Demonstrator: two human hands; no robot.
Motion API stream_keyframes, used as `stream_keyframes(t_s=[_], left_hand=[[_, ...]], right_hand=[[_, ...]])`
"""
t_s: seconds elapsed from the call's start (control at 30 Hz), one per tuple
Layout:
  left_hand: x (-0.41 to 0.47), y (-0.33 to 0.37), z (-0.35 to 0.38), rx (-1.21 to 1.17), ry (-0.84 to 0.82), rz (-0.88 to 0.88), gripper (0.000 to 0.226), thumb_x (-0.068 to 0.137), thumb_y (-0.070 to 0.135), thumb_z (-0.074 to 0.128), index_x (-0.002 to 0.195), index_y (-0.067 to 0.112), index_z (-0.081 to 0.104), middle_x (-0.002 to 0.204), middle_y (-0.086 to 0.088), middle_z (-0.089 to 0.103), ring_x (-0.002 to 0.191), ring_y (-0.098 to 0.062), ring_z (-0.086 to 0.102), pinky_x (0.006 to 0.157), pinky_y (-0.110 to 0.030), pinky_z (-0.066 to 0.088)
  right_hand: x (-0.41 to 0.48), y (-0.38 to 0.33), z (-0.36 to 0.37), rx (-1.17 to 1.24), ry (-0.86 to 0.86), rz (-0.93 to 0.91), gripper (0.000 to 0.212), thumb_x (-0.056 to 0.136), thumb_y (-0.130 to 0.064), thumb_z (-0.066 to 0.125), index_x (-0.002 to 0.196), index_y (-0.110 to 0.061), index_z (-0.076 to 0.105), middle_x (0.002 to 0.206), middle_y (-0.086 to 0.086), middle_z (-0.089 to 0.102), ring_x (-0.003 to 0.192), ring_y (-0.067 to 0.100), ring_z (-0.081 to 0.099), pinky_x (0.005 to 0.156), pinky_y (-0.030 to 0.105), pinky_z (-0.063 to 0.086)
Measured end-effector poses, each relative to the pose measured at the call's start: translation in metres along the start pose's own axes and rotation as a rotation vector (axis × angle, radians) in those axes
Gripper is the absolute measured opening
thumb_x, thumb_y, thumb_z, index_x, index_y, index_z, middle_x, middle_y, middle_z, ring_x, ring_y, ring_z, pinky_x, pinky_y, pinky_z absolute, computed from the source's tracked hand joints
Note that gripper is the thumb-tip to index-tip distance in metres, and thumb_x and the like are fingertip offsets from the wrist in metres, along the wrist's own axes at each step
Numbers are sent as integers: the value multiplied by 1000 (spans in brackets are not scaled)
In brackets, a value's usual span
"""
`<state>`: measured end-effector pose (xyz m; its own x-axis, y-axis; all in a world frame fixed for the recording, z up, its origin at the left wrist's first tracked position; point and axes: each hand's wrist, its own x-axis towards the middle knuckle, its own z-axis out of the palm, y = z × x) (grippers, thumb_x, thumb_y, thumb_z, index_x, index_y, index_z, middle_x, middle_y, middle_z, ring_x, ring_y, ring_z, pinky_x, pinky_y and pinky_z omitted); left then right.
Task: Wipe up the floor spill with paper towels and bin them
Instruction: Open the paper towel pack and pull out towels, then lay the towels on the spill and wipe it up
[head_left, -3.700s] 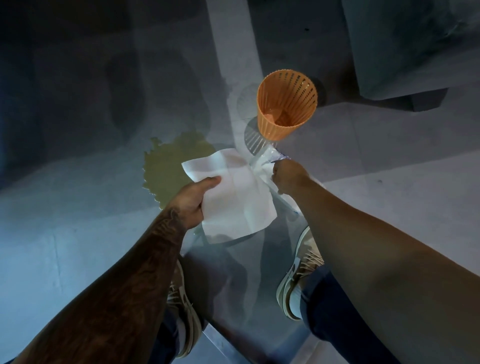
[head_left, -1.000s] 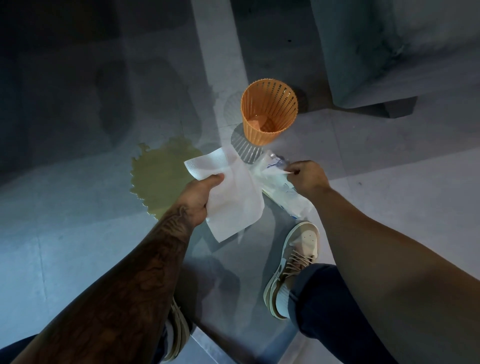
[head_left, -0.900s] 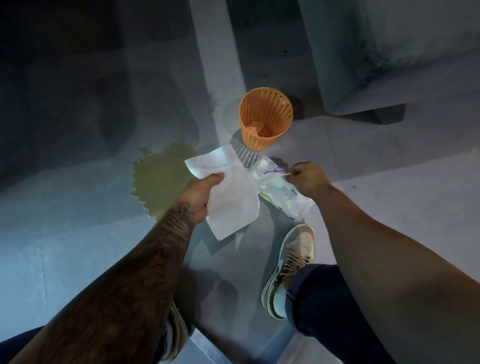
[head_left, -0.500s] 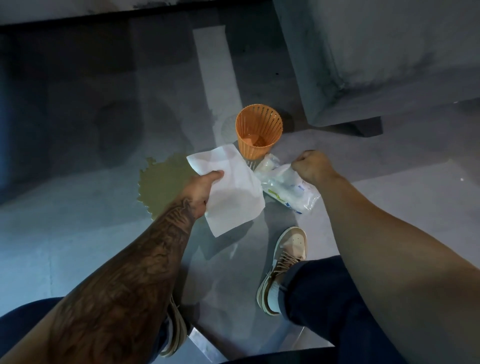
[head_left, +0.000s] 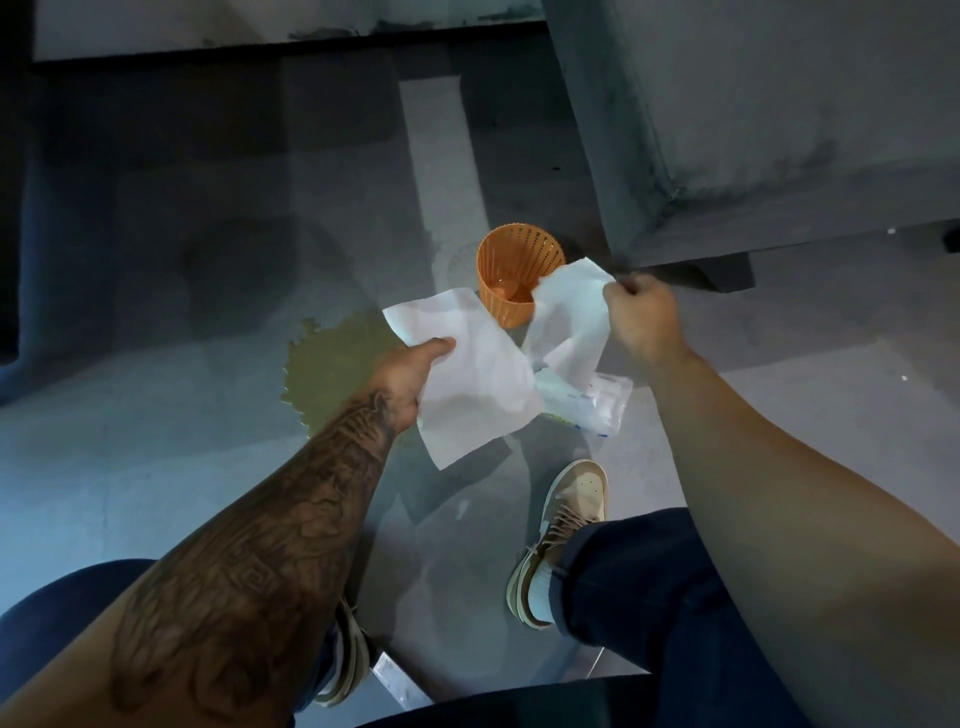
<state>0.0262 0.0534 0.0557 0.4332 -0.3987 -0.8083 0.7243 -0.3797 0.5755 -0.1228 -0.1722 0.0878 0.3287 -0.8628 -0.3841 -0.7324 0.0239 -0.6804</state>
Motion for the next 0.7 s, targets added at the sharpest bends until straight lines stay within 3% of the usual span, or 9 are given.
stream_keyframes(t_s=[0.1, 0.17, 0.3, 0.37, 0.47, 0.53, 0.6, 0.67, 0.7], left_hand=[[-8, 5, -4, -31, -42, 6, 47, 74, 30, 79, 116, 12, 71, 110, -11, 76, 101, -33, 73, 94, -55, 55], [-16, 11, -8, -71, -39, 21, 48, 74, 31, 79, 117, 11, 71, 111, -11, 75, 101, -32, 73, 93, -55, 55], [-36, 26, -21, -154, -11, 55, 44, 83, 28, 77, 119, 4, 69, 116, -14, 73, 104, -31, 71, 95, -50, 55], [-50, 36, -28, -170, -7, 95, 40, 90, 27, 72, 120, 2, 67, 115, -13, 74, 106, -30, 71, 96, -46, 55], [-72, 46, -44, -207, 13, 152, 27, 95, 27, 66, 111, 4, 69, 103, -8, 77, 97, -26, 74, 90, -42, 57], [-83, 49, -52, -218, -1, 164, 29, 97, 28, 64, 114, 5, 68, 107, -8, 76, 100, -27, 72, 94, -45, 56], [-95, 50, -69, -250, -25, 175, 35, 95, 29, 65, 121, 6, 66, 117, -11, 73, 108, -30, 70, 100, -49, 53], [-102, 51, -87, -272, -84, 193, 48, 90, 30, 69, 130, 6, 62, 130, -13, 66, 117, -34, 65, 106, -53, 47], [-104, 51, -93, -277, -116, 209, 54, 88, 30, 69, 135, 4, 58, 136, -16, 61, 124, -38, 59, 110, -56, 42]], right_hand=[[-11, -37, -8, 194, 18, -50, 15, 82, -25, 56, 72, -16, 51, 67, 1, 48, 68, 19, 45, 59, 28, 36], [-19, -57, -15, 356, -33, -29, 14, 74, -30, 58, 71, -19, 49, 72, 7, 48, 71, 21, 47, 64, 32, 40], [-46, -98, -23, 546, -161, -43, 8, 77, -29, 57, 78, -22, 55, 84, 6, 61, 79, 25, 56, 70, 37, 43], [-65, -116, -24, 648, -223, -24, 25, 78, -30, 58, 96, -15, 66, 100, 9, 72, 92, 32, 68, 77, 41, 49], [-98, -141, -22, 804, -393, 52, 57, 79, -31, 57, 127, -2, 60, 127, 19, 65, 116, 43, 62, 86, 48, 51], [-113, -154, -22, 843, -494, 62, 45, 87, -30, 50, 121, -4, 64, 116, 13, 72, 103, 36, 69, 85, 39, 53], [-126, -165, -14, 918, -600, 70, 33, 92, -30, 46, 100, -13, 73, 94, 5, 73, 85, 26, 71, 80, 31, 53], [-141, -177, -2, 943, -676, 75, 35, 95, -30, 44, 82, -16, 74, 77, 2, 71, 68, 21, 70, 65, 24, 55], [-147, -180, 4, 934, -681, 81, 34, 96, -29, 43, 83, -15, 71, 72, 1, 70, 62, 20, 69, 57, 22, 54]])
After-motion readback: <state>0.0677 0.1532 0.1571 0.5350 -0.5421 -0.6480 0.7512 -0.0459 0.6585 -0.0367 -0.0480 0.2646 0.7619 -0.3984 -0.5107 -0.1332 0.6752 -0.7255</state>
